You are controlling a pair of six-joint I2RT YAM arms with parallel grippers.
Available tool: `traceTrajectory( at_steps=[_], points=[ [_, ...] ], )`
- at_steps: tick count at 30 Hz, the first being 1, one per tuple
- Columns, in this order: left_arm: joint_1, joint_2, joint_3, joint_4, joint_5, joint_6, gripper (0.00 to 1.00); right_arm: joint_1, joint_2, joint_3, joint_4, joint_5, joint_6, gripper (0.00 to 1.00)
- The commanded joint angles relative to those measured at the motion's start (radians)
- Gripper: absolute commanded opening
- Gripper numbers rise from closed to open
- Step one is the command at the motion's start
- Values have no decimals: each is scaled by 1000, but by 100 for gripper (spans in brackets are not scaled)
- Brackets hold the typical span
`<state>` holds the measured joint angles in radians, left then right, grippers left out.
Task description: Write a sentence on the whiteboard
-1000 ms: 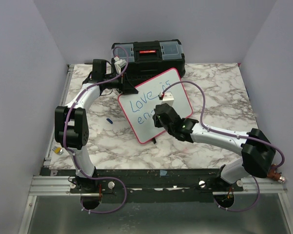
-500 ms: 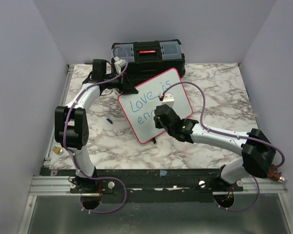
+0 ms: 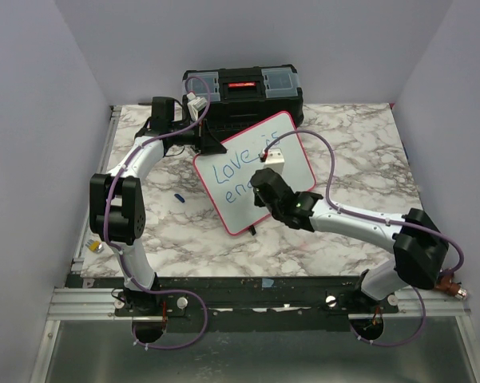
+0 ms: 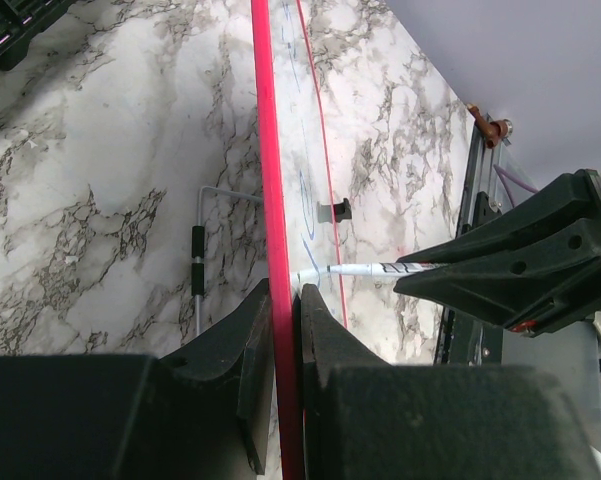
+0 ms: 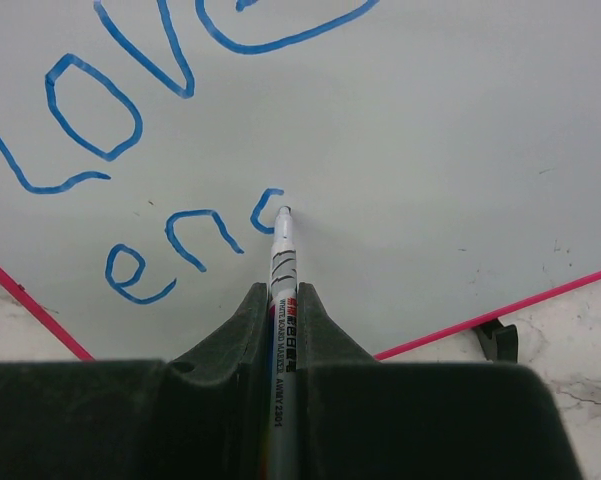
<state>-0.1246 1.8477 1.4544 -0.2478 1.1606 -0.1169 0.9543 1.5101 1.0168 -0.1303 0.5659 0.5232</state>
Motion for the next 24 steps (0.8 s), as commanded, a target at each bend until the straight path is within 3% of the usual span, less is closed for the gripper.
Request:
traceTrajectory(
  at_steps=[1,16,24],
  points=[
    [-6,-32,3,86,39,63,0,-2,35,52,-19,58,-25,1],
    [-6,-32,6,84,39,65,0,-2,110,160,8,111,-81,1],
    [-6,-30,8,81,39,64,0,-2,87,129,3,85,-65,1]
  ],
)
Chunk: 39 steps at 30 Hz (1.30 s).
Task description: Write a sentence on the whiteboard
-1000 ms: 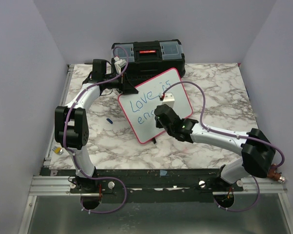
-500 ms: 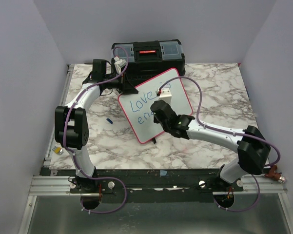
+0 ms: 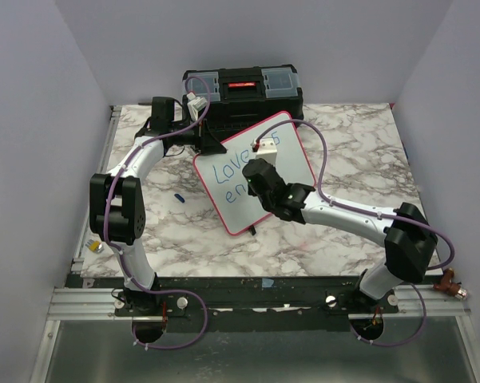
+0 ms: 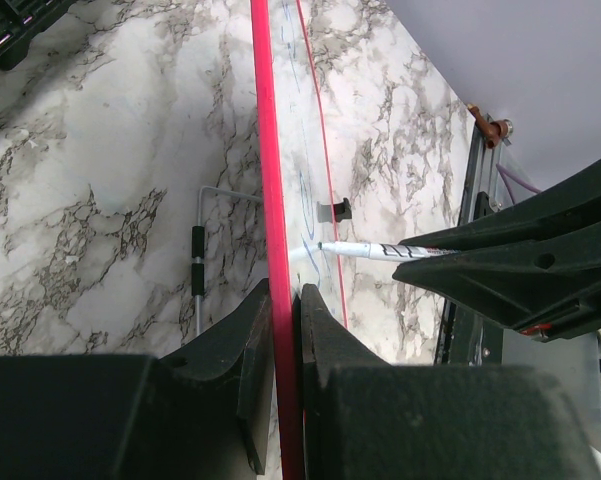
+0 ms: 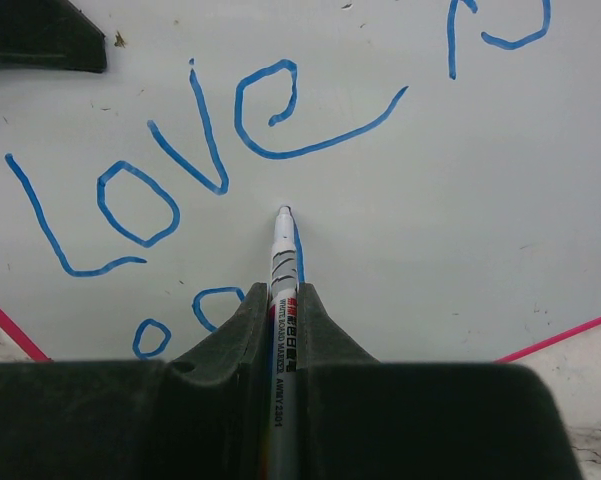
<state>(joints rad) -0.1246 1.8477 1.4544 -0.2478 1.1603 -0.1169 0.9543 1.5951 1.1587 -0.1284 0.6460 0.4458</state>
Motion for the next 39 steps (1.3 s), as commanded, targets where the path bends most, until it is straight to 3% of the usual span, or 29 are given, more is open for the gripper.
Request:
traceTrajectory(
  at_steps=[1,18,39],
  points=[
    [-6,-30,8,81,39,65,0,-2,-5,-24,-1,-3,21,1],
    [-6,-31,6,79,32,67,0,-2,-98,-191,-39,-79,152,1],
    [-6,-31,9,80,25,68,0,-7,-206,-205,-50,-47,101,1]
  ],
)
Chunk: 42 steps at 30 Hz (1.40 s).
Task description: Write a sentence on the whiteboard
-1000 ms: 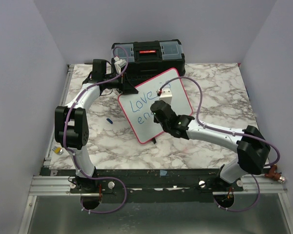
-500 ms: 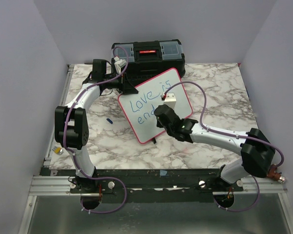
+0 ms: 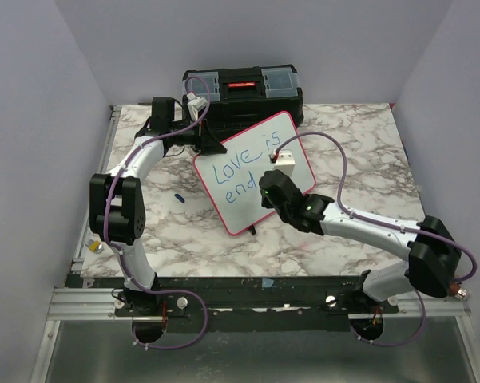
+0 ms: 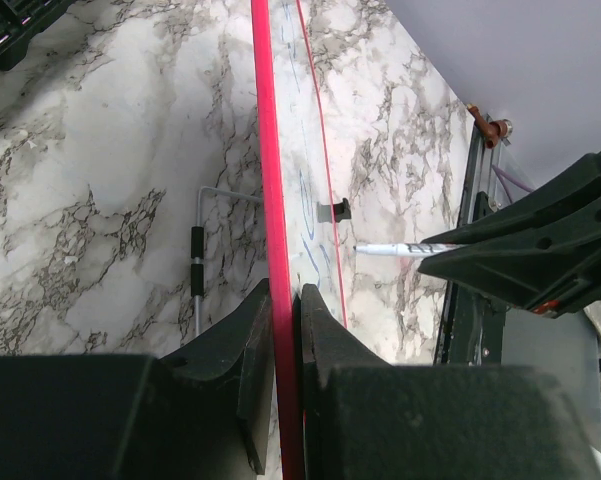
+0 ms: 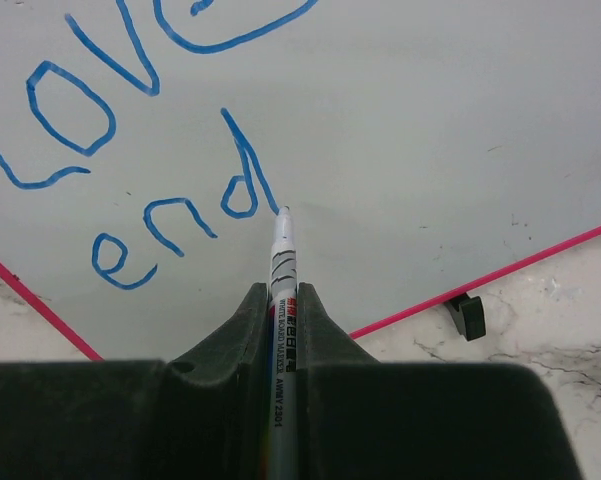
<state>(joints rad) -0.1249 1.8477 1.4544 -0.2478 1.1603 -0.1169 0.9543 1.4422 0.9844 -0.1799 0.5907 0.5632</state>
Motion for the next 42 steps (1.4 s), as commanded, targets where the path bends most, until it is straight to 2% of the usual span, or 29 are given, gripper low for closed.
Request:
traceTrajectory(
  at_steps=[1,5,8,18,21,24,42],
  points=[
    [-6,-30,8,80,23,68,0,-14,-58,-33,3,-8,-13,1],
    [-6,-31,10,82,15,67,0,-44,-77,-52,27,-77,-9,5],
    [-5,-32,9,84,15,68,0,-51,-92,-65,46,-81,-13,1],
    [-6,-37,4,87,15,68,0,-100,-158,-123,123,-208,-10,1],
    [-5,-36,4,86,15,68,0,-125,-167,-133,130,-266,0,6],
    [-5,-37,3,87,15,69,0,-146,-179,-149,152,-319,2,1],
    [-5,-35,5,88,15,66,0,-146,-166,-168,134,-235,-32,1]
  ],
)
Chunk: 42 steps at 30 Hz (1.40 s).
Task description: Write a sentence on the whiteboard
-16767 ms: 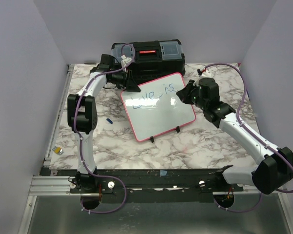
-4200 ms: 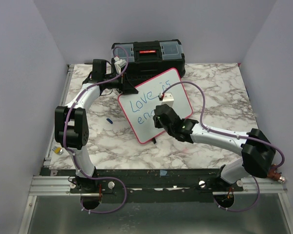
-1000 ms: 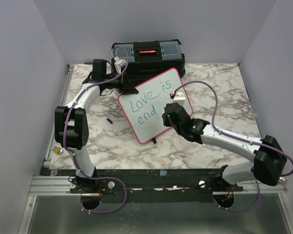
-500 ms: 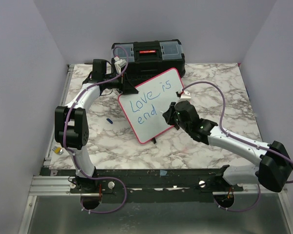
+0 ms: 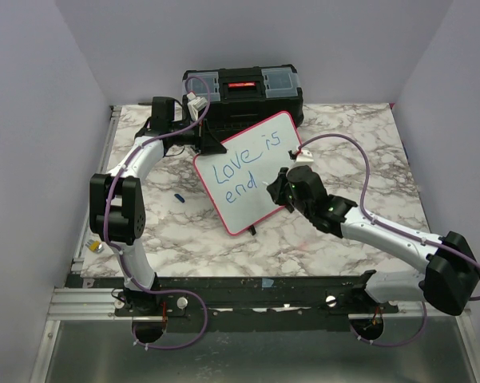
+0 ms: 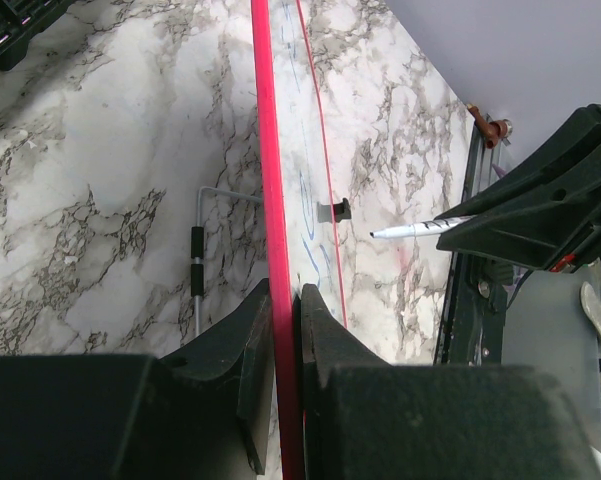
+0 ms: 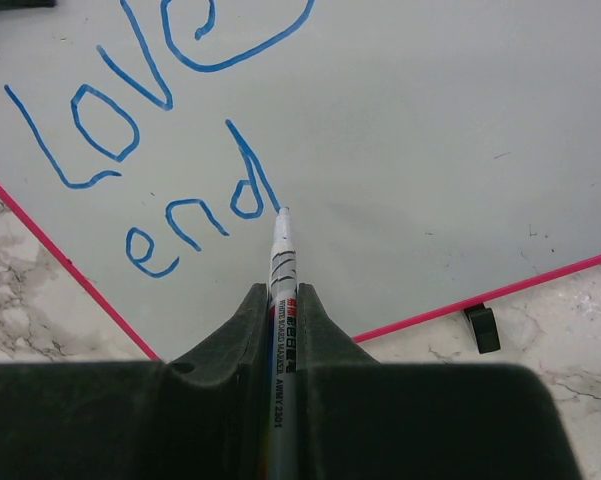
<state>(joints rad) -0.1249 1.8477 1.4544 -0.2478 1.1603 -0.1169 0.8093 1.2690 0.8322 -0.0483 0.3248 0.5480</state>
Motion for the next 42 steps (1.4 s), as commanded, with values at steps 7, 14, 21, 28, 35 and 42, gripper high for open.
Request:
traceTrajectory(
  at_steps=[7,14,21,28,35,42],
  points=[
    [-6,-33,5,88,12,65,0,-1,19,-13,14,37,-24,1],
    [-5,-33,6,88,12,65,0,-1,46,17,16,68,-27,1],
    [-5,-35,4,88,10,66,0,-1,92,70,20,78,-34,1],
    [-5,-35,6,88,10,65,0,-1,123,114,39,81,-47,1],
    [-5,-35,5,88,10,66,0,-1,169,165,38,112,-54,1],
    [-6,-32,7,89,9,65,0,-1,203,195,39,144,-54,1]
  ],
)
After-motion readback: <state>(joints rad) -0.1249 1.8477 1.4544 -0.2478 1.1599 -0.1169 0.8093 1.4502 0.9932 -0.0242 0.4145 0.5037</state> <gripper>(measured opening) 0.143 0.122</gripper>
